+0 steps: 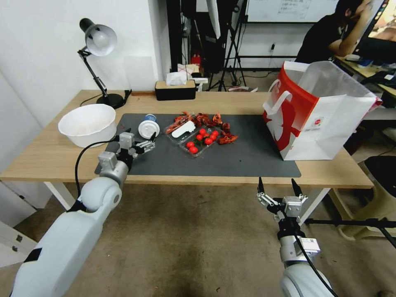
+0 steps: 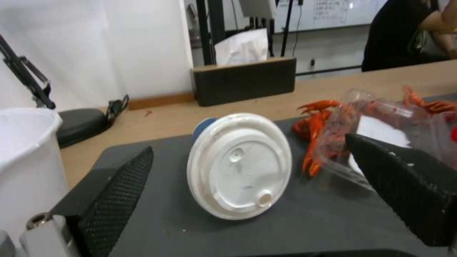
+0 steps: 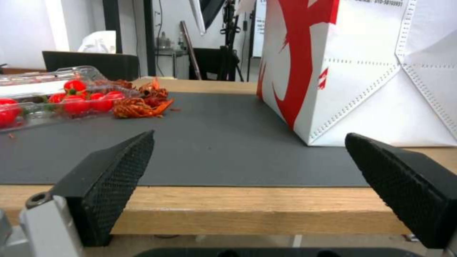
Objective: Pick up the trash from the table and place it into the takeout bag.
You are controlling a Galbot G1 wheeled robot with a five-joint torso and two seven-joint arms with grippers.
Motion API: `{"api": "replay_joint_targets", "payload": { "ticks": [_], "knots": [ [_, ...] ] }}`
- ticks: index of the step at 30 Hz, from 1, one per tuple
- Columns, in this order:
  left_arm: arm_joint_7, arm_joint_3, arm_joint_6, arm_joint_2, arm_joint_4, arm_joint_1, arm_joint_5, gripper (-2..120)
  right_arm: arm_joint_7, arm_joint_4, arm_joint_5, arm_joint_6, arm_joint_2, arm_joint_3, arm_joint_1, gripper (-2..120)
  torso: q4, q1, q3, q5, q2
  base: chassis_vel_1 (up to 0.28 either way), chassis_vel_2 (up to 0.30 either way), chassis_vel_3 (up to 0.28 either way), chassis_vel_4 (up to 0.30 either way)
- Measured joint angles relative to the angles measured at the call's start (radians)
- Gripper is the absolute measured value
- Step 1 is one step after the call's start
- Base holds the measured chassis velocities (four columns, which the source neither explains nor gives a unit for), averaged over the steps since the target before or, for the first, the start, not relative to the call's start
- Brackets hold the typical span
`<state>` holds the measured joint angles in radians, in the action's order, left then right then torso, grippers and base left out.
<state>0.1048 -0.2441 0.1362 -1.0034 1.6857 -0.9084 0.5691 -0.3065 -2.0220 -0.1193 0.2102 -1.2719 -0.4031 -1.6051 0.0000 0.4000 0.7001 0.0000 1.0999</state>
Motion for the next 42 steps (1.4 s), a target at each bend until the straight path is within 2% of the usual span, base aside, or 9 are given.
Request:
{"api": "replay_joint_targets", "payload": {
  "ticks": [25, 42],
  "knots": [
    [0.018, 0.103, 0.025, -0.042, -0.170, 0.174, 0.012, 100, -0.002, 0.003, -0.001, -0.003, -0.002, -0.005, -0.001, 100, 0.0000, 0.000, 0.000, 0.0000, 0.000, 0.000, 0.000, 0.000, 0.000],
    [0.021, 0.141, 0.038, -0.057, -0.229, 0.223, 0.010, 100, -0.002, 0.006, 0.000, -0.004, -0.003, -0.003, 0.002, 100, -0.0001, 0.000, 0.000, 0.0000, 0.000, 0.000, 0.000, 0.000, 0.000]
  ]
}}
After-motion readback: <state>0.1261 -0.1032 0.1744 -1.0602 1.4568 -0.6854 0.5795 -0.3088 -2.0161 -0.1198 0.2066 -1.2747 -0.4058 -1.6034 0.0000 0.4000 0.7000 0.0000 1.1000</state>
